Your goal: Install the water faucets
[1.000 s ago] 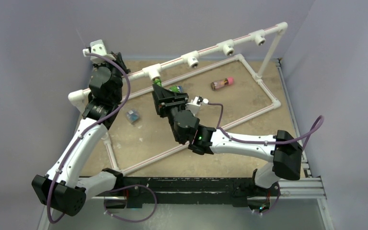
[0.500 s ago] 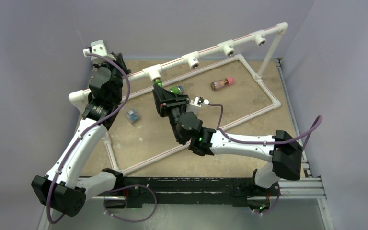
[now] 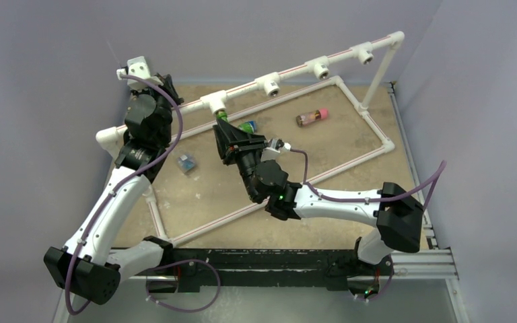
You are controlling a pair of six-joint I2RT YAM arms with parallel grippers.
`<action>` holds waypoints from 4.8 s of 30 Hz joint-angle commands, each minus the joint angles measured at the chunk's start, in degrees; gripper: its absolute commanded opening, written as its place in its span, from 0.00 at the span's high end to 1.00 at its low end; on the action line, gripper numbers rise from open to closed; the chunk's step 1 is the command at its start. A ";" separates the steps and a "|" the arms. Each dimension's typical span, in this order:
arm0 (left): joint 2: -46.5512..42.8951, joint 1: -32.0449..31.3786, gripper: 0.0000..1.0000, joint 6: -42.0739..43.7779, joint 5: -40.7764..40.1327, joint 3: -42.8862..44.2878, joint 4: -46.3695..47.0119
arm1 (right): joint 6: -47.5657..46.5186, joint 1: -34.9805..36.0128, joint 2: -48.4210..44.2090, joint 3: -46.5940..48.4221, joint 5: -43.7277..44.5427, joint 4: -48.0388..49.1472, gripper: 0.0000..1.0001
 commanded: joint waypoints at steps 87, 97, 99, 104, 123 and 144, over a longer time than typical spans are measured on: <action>8.49 3.64 1.00 -0.05 7.85 0.64 -19.89 | -140.07 -5.41 -35.93 -4.37 -30.33 -30.94 0.16; 10.72 4.64 1.00 -1.30 8.78 3.29 -22.58 | -167.64 0.38 -32.63 -12.49 -31.23 -14.51 0.14; 10.95 4.80 1.00 -1.57 9.18 3.56 -23.08 | -170.57 1.33 -31.13 -12.72 -31.36 -12.90 0.14; 10.97 5.09 1.00 -2.15 9.97 3.76 -23.67 | -176.02 2.87 -27.69 -12.38 -30.71 -8.98 0.14; 9.21 5.38 1.00 -1.73 10.05 2.28 -23.60 | -185.11 2.05 -11.77 -6.18 -27.21 1.37 0.23; 8.67 5.44 1.00 -1.90 10.33 2.01 -23.58 | -176.98 0.44 -6.51 -4.30 -22.83 8.34 0.84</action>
